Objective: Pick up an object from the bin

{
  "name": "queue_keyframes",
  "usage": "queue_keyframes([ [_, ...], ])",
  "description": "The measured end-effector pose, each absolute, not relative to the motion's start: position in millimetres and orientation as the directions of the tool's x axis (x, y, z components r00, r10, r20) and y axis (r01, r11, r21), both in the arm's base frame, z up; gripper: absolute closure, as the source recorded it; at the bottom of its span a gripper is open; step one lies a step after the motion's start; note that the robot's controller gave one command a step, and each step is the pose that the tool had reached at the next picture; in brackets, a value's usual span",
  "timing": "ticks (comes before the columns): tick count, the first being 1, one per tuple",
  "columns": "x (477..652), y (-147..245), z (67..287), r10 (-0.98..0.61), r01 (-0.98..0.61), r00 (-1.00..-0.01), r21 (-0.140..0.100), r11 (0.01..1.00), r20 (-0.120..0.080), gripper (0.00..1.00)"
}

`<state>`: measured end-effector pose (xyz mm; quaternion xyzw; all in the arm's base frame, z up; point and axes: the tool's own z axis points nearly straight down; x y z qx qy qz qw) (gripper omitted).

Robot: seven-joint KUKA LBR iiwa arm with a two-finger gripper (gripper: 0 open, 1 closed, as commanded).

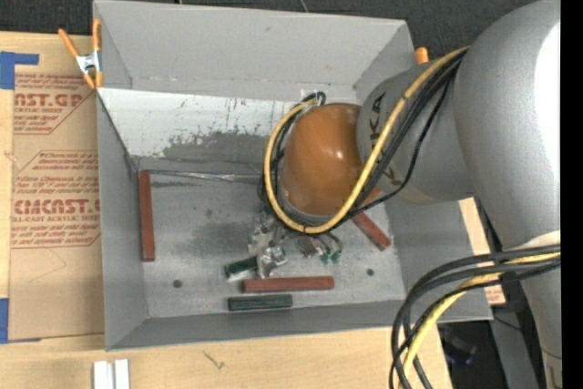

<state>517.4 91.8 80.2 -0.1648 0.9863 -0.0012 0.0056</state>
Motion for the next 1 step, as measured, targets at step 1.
queue_keyframes([
  [1, 517.5, 91.8, 80.2, -0.325, -0.325, -0.946, -0.004, 0.946, -0.011, 1.00],
])
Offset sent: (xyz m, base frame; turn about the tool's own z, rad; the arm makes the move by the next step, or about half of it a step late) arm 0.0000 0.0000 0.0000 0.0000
